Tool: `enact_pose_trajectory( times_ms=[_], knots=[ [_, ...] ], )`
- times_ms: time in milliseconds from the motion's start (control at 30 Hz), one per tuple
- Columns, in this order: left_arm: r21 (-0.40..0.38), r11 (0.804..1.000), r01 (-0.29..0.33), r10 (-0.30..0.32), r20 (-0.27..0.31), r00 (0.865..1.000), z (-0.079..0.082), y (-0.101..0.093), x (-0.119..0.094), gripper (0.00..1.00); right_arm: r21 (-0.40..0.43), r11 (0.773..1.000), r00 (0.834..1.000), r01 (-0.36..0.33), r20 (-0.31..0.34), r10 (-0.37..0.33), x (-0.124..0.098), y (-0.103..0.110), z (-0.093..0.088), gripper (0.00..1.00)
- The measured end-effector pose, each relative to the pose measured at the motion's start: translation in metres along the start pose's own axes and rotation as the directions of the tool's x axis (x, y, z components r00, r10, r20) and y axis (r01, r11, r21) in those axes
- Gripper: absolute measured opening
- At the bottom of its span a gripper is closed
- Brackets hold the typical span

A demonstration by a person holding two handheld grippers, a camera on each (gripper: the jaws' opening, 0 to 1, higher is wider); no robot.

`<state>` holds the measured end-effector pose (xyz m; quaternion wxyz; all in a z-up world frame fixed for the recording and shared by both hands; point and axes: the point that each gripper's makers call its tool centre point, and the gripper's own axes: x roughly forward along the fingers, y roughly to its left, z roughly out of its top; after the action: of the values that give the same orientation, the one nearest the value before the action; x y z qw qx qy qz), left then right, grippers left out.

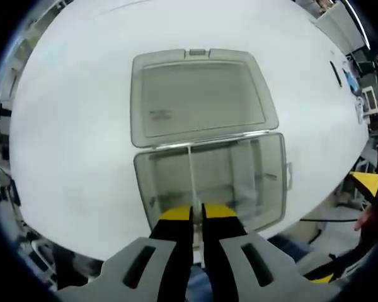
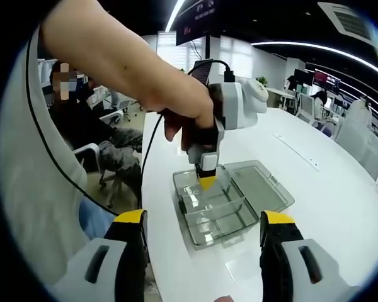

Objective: Insert the divider into the dual guide fixture by aligning both edges with the guide slots and pushing it downward to the bottom, including one-sided entry, uneven engagement, binding, and posture correction.

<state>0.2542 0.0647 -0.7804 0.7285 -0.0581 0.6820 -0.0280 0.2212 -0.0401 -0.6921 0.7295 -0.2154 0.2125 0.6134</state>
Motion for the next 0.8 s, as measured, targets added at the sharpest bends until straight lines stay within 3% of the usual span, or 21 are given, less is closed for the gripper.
enact_pose_trajectory(
  times_ms=[800],
  knots=[
    [0.028,1.0,-0.002,0.002,-0.007,1.0,0.0004,-0.0017,0.0004,0.0,0.012,1.0,1.0,0.0,0.005,0.0,0.0008,-0.0017,-0.0002,0.71]
  ],
)
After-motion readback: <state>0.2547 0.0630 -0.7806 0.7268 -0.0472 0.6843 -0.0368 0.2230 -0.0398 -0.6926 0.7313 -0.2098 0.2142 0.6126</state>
